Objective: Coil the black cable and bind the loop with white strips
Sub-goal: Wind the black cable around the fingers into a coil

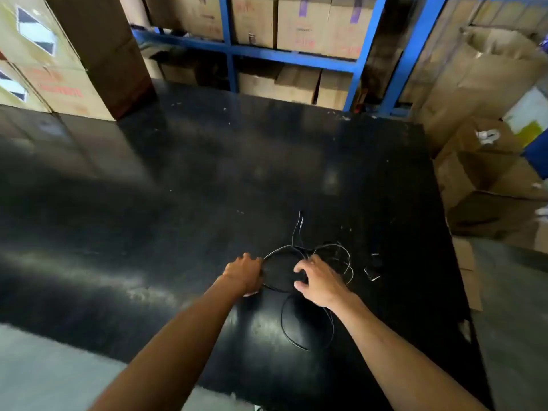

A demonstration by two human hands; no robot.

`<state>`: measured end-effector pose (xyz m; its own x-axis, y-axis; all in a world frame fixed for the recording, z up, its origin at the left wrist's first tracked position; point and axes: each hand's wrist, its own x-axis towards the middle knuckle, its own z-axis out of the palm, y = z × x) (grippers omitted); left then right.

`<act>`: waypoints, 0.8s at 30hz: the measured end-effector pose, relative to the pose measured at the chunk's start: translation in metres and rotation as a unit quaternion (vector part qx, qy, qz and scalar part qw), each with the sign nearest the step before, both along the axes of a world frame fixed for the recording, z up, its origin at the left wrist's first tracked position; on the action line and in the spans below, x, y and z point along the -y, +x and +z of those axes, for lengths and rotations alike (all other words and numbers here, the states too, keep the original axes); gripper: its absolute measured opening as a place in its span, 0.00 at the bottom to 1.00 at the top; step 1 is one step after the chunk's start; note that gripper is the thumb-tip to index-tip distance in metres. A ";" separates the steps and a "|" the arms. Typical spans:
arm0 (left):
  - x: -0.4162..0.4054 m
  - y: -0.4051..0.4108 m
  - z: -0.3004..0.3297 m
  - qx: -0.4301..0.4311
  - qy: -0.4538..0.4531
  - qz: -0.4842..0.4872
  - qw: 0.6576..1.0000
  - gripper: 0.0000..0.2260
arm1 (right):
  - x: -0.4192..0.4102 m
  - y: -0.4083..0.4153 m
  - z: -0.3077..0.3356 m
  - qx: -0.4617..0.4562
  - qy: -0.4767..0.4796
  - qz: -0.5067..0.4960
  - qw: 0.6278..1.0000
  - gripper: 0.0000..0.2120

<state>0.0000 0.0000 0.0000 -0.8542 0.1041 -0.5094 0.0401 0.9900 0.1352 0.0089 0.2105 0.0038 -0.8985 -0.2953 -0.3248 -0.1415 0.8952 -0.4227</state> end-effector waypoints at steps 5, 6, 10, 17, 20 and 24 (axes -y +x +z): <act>-0.003 0.014 -0.044 0.028 -0.035 -0.053 0.998 0.16 | 0.015 0.015 -0.049 0.033 0.071 0.042 0.996 0.19; -0.002 0.014 -0.049 0.021 -0.044 -0.064 0.997 0.15 | 0.017 0.017 -0.055 0.025 0.084 0.042 0.995 0.18; 0.004 0.004 -0.045 0.004 -0.020 -0.027 0.999 0.17 | 0.016 0.020 -0.055 -0.004 0.124 0.046 0.991 0.11; 0.010 -0.027 -0.007 0.035 -0.048 -0.019 0.998 0.21 | -0.006 0.003 -0.004 -0.058 0.043 0.044 0.996 0.15; -0.004 -0.033 0.016 0.075 0.098 -0.013 0.992 0.20 | -0.011 -0.003 0.022 -0.142 0.024 0.091 0.985 0.13; -0.024 -0.049 0.049 0.136 0.402 0.158 0.892 0.24 | -0.010 -0.003 0.048 -0.233 -0.006 0.169 0.958 0.10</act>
<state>-0.0490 0.0236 0.0485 -0.7620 0.3049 -0.5713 -0.3661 0.5248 0.7685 0.0056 0.2210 0.0518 -0.7977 -0.5959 0.0926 -0.5977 0.7607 -0.2531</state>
